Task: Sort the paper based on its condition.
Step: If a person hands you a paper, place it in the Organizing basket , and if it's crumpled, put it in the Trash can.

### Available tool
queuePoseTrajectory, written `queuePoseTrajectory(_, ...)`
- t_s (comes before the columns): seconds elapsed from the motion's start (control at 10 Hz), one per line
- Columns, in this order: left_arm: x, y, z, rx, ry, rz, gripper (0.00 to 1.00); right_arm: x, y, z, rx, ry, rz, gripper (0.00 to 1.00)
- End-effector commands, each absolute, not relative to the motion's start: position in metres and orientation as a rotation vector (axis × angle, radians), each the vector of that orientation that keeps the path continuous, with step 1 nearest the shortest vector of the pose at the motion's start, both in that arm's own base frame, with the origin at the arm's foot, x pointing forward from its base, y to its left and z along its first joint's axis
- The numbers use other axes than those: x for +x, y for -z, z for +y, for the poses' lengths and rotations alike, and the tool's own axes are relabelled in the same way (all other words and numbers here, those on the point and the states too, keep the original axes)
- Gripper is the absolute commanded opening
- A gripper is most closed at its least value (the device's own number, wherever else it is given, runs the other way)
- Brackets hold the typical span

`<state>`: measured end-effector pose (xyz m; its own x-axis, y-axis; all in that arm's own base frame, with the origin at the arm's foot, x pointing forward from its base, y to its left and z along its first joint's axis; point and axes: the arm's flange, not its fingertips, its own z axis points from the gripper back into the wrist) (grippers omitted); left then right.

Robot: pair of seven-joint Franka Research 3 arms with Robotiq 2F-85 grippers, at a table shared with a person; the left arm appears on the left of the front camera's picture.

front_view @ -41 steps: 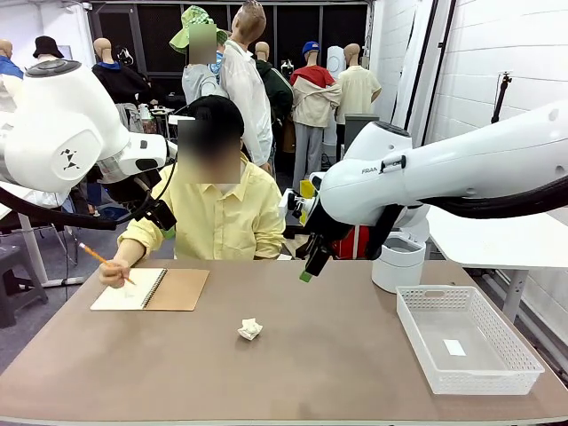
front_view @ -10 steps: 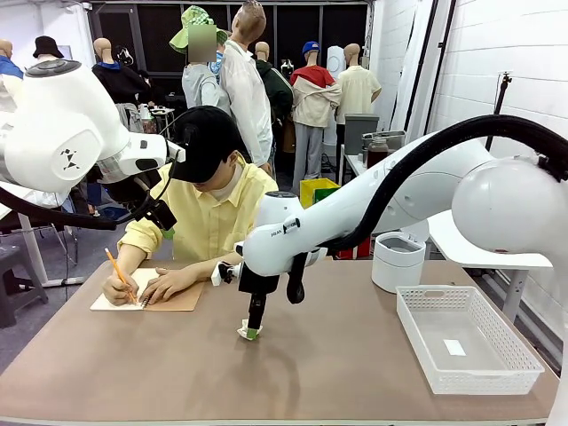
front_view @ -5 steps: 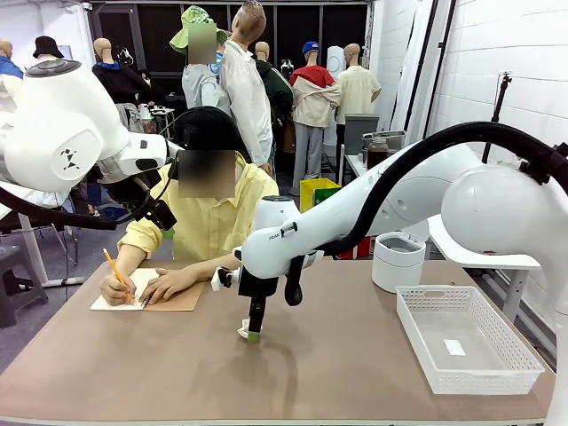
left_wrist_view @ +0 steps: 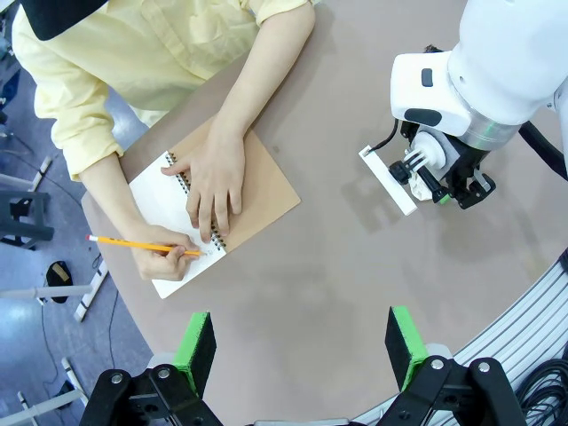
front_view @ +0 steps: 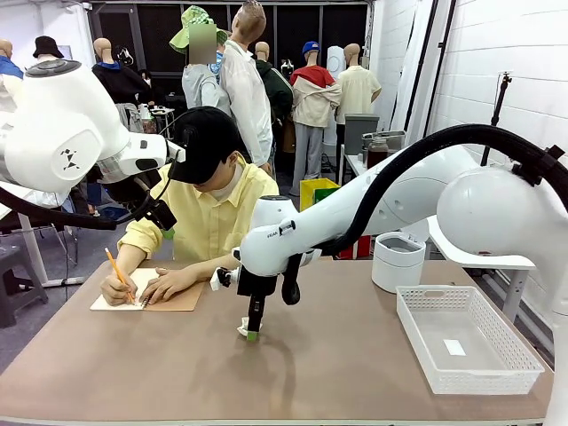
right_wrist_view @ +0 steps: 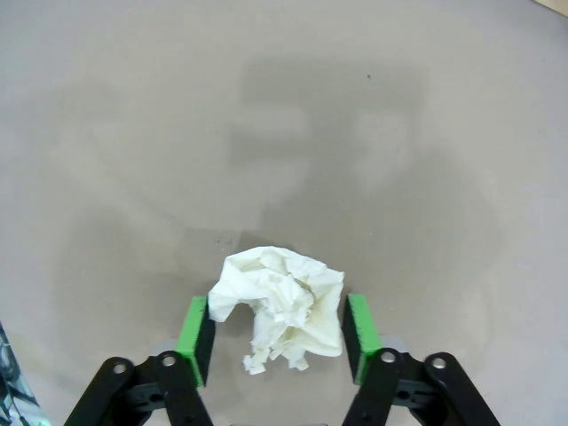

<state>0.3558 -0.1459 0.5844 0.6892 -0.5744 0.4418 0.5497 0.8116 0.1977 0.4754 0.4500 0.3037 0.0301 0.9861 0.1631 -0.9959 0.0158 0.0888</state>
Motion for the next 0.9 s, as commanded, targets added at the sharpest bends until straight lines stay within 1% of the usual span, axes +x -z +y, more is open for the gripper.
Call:
queuePoseTrajectory(0.0, 0.356, -0.585, -0.145, 0.049, 0.626, -0.516, 1.0, 0.478, -0.306, 0.456, 0.178, -1.519, -0.037, 0.61)
queuePoseTrajectory(0.1, 0.356, -0.585, -0.145, 0.049, 0.626, -0.516, 1.0, 0.478, -0.307, 0.457, 0.192, -1.511, -0.028, 0.58)
queuePoseTrajectory(0.3, 0.356, -0.585, -0.145, 0.049, 0.626, -0.516, 1.0, 0.479, -0.306, 0.457, 0.198, -1.498, -0.027, 0.18)
queuePoseTrajectory(0.6, 0.356, -0.585, -0.145, 0.049, 0.626, -0.516, 1.0, 0.48, -0.311, 0.451, 0.201, -1.472, -0.043, 0.18)
queuePoseTrajectory(0.8, 0.356, -0.585, -0.145, 0.049, 0.626, -0.516, 1.0, 0.482, -0.322, 0.439, 0.238, -1.437, -0.07, 0.18)
